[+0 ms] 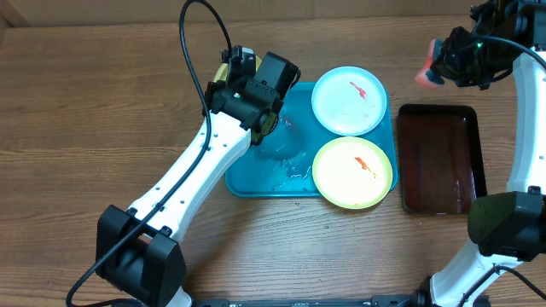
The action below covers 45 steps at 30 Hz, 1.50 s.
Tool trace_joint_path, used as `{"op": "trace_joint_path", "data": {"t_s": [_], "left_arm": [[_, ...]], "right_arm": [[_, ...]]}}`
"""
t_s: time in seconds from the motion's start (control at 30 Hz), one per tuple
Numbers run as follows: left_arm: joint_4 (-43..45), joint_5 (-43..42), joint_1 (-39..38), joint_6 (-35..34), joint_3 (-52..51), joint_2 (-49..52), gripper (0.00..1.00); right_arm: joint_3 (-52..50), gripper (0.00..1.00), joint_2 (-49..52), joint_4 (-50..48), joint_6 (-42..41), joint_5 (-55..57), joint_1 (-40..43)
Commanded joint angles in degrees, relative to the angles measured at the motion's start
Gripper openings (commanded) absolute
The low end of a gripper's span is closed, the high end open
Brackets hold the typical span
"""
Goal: Clean dirty plates on tray and stack at the side
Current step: 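Lift the yellow plate with left gripper and set it left of tray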
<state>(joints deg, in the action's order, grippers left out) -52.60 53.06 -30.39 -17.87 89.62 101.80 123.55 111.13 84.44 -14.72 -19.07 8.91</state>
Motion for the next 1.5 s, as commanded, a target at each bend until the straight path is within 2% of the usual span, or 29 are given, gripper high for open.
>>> {"op": "trace_joint_path", "data": {"t_s": [0.0,0.43,1.47], "left_arm": [[0.15,10.73,-1.9,-1.46,1.01,-0.22,0.04],[5.07,31.26,-8.17,-1.4,1.03,-0.24,0.04],[6.36,30.84,-9.84,-1.42,1.03,-0.24,0.04]], "right_arm": [[0.7,0.04,-0.46,0.13,0.9,0.11,0.02],[0.7,0.04,-0.46,1.01,1.27,0.13,0.02],[0.7,0.04,-0.46,2.1,1.53,0.13,0.02]]}}
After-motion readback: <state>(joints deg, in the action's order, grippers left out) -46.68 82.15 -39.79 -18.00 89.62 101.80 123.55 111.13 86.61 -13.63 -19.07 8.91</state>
